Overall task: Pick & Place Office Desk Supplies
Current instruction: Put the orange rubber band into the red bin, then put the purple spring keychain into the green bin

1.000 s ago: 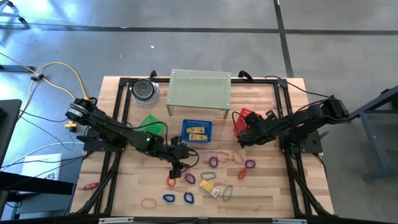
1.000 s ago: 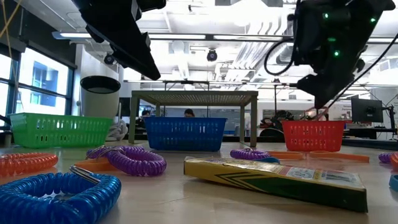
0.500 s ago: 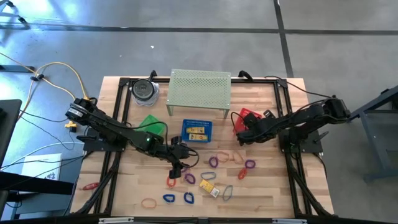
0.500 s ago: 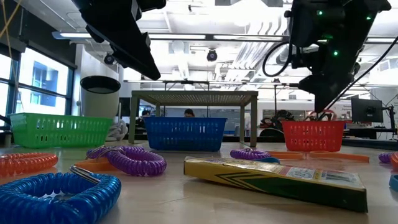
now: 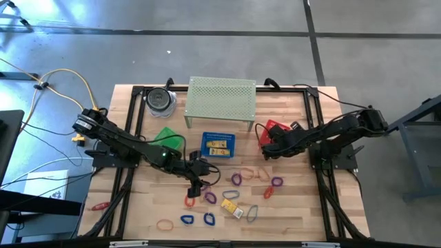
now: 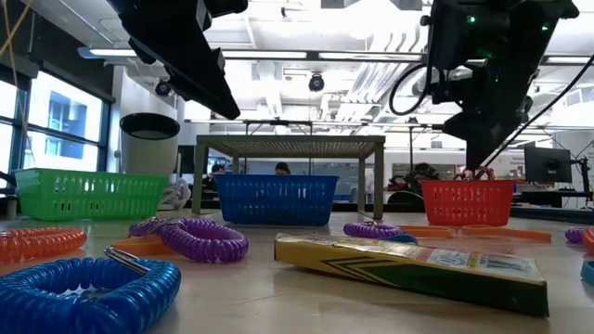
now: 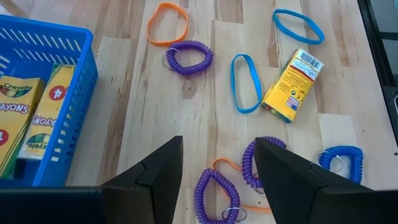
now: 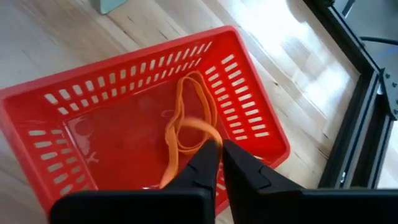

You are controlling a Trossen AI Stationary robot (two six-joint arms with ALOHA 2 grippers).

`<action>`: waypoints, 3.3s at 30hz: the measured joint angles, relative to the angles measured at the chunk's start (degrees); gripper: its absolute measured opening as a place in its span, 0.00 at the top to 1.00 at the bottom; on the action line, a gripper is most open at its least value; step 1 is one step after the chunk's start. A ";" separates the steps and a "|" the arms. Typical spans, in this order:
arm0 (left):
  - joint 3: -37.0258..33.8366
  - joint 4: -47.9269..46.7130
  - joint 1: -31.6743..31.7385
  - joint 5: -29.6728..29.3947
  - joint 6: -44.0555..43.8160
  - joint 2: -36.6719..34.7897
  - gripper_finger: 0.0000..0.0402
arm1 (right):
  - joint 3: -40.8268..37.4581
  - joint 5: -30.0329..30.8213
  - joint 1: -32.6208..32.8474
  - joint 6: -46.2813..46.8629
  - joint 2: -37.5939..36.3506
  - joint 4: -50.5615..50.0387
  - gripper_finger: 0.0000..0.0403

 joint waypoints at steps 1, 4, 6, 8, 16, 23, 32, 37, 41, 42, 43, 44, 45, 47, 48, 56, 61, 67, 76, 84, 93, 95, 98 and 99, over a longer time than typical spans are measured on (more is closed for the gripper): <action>0.00 0.00 0.00 0.00 0.04 0.00 0.52 | 0.00 -0.25 0.00 -0.01 0.00 0.22 0.93; 0.00 0.01 0.00 0.00 0.04 0.00 0.52 | 0.00 -1.28 0.00 -0.01 0.00 0.74 0.84; 0.00 -0.01 -0.01 0.00 0.00 0.00 0.52 | 0.00 -1.32 0.00 -0.01 0.00 0.94 0.75; 0.00 -0.20 -0.02 0.02 0.00 0.00 0.52 | 0.00 -1.31 0.00 -0.06 0.00 0.94 0.67; 0.00 -3.94 -0.14 0.04 -0.23 -0.11 0.52 | 2.15 6.45 0.82 0.13 -3.16 -1.08 0.46; -0.02 -13.76 -2.28 0.42 4.09 -0.02 0.52 | 3.61 8.25 7.91 -0.35 -9.97 4.62 0.43; 0.00 -13.68 -4.59 -2.15 1.98 3.59 0.52 | 3.58 19.58 24.23 -11.20 -12.36 22.26 0.43; 0.00 -12.34 -4.50 -5.25 1.87 6.84 0.52 | 3.58 24.69 30.66 -19.46 -10.60 32.83 0.43; 0.00 -10.59 -4.52 -5.24 1.64 9.56 0.52 | 3.58 24.56 33.40 -23.27 -9.40 36.63 0.43; 0.00 -10.19 -4.52 -5.25 1.40 10.16 0.52 | 3.58 24.64 33.86 -23.79 -9.09 37.04 0.43; 0.00 -9.71 -4.52 -5.22 1.19 10.55 0.52 | 3.58 24.66 33.97 -24.16 -8.78 37.50 0.43; 0.00 -9.06 -4.52 -5.26 1.03 11.02 0.52 | 3.58 24.66 34.03 -24.48 -8.51 37.59 0.43; 0.00 -8.33 -4.52 -5.25 0.99 11.35 0.52 | 3.58 24.61 33.99 -24.99 -8.34 37.47 0.43; 0.00 -7.60 -4.50 -5.20 0.88 11.99 0.52 | 3.58 24.48 33.75 -26.00 -8.31 37.16 0.43; -0.04 -6.96 -4.50 -5.20 0.82 12.07 0.52 | 3.58 24.59 33.34 -26.39 -8.36 37.22 0.43; -0.02 -6.35 -3.91 -5.33 -3.06 12.02 0.52 | 3.58 23.94 30.02 -27.58 -8.20 36.57 0.43; -0.03 -6.89 -4.00 -5.22 -3.02 12.02 0.52 | 3.58 20.54 28.22 -27.53 -8.20 36.54 0.43; 0.10 -6.15 -3.97 -5.38 -3.21 14.84 0.52 | 3.58 19.76 27.80 -26.41 -8.20 36.74 0.43; 0.21 -6.16 -4.02 -5.35 -4.21 18.84 0.52 | 3.58 16.78 27.82 -24.61 -7.14 37.15 0.43; 0.11 -7.65 -3.56 -3.61 -9.40 19.05 0.52 | 3.58 11.54 27.99 -21.32 -0.67 43.92 0.43; 0.15 -8.43 -3.89 -1.61 -7.91 20.66 0.70 | 3.58 -6.18 27.74 -37.88 10.33 67.99 0.43; 0.15 -8.45 -4.06 -1.73 -7.91 20.76 0.78 | 3.58 -10.48 27.38 -40.81 12.11 71.70 0.43; 0.15 -8.57 -4.04 -0.85 -7.91 20.76 0.91 | 3.58 -12.51 26.39 -42.23 12.81 73.28 0.43; 0.15 -8.78 -4.04 -0.59 -7.93 20.76 0.95 | 3.58 -12.84 25.95 -42.26 12.81 73.32 0.43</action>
